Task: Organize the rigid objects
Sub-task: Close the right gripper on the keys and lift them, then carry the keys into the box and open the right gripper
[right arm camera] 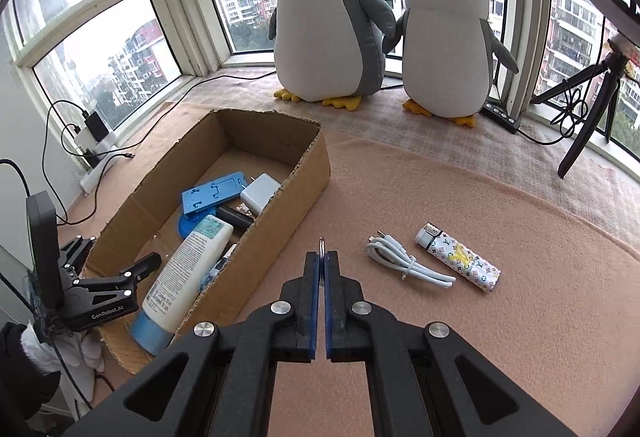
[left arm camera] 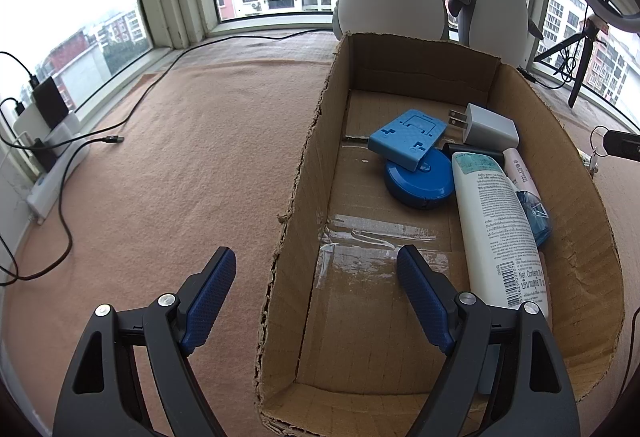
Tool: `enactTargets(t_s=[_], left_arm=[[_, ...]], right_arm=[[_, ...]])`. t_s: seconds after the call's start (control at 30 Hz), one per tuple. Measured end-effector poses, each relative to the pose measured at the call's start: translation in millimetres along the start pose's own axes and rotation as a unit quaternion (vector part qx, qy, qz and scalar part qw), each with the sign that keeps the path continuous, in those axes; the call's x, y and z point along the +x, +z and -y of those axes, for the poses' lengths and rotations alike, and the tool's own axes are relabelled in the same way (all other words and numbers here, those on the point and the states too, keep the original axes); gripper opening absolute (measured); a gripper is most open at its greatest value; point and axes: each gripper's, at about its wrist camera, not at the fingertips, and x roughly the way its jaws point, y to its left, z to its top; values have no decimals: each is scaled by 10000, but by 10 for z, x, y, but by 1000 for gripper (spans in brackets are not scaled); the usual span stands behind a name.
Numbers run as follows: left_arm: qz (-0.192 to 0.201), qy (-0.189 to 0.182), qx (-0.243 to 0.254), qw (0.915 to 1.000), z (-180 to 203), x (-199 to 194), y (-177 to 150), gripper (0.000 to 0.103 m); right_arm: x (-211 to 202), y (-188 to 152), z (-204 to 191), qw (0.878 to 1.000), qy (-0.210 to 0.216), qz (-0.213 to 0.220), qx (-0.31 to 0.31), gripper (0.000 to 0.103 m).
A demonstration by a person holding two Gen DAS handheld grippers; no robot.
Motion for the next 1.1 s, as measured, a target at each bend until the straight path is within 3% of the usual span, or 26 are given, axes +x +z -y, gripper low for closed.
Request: enactTargets(t_s=[0.2,0.47,0.7,1.0,1.07,1.1], left_arm=[[0,0,1,10000,1,0,0,84],[-2,-3,0,10000,1,0,0,84],[-1,-11,-2,10000,18,1,1,84],[-2,-11,-2,10000,14,0,0,84],[-1,-12,-3,10000,11,0,-1,84],[-1,-10,-3,10000,12,0,0,84]], right_arm=[[-153,188,-299,9991,253,256,-211,2],[-31,375,-594,9975,374,409,-448,2],[211,504,-560,9984,239,399,-305,2],[427,632,-454,9990,380,225,-35,3],[434,645,-420,9986,490,188,65,7],[423,647,-403,9985,494,201,116,24]])
